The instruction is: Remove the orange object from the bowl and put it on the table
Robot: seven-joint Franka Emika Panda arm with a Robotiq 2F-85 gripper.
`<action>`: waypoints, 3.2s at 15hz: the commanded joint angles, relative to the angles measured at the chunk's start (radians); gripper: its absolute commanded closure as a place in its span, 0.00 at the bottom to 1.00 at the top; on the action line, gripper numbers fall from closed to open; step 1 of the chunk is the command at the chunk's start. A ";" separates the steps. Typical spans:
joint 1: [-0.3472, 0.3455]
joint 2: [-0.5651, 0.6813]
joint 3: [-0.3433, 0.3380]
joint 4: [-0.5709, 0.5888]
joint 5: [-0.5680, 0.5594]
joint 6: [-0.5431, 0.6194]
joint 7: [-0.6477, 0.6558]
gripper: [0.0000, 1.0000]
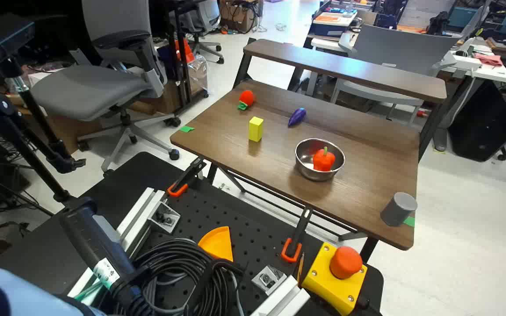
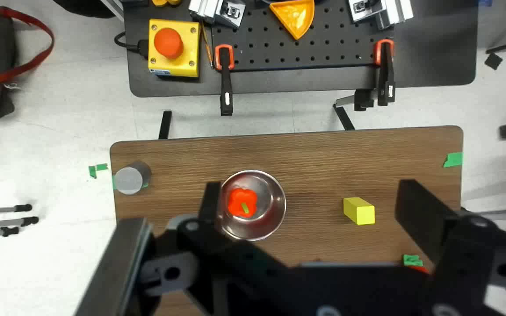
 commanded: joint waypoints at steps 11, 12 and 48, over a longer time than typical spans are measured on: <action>-0.010 0.120 0.003 -0.053 0.074 0.196 -0.014 0.00; -0.011 0.146 0.008 -0.069 0.070 0.247 -0.009 0.00; 0.083 0.739 -0.015 -0.067 -0.192 0.904 0.384 0.29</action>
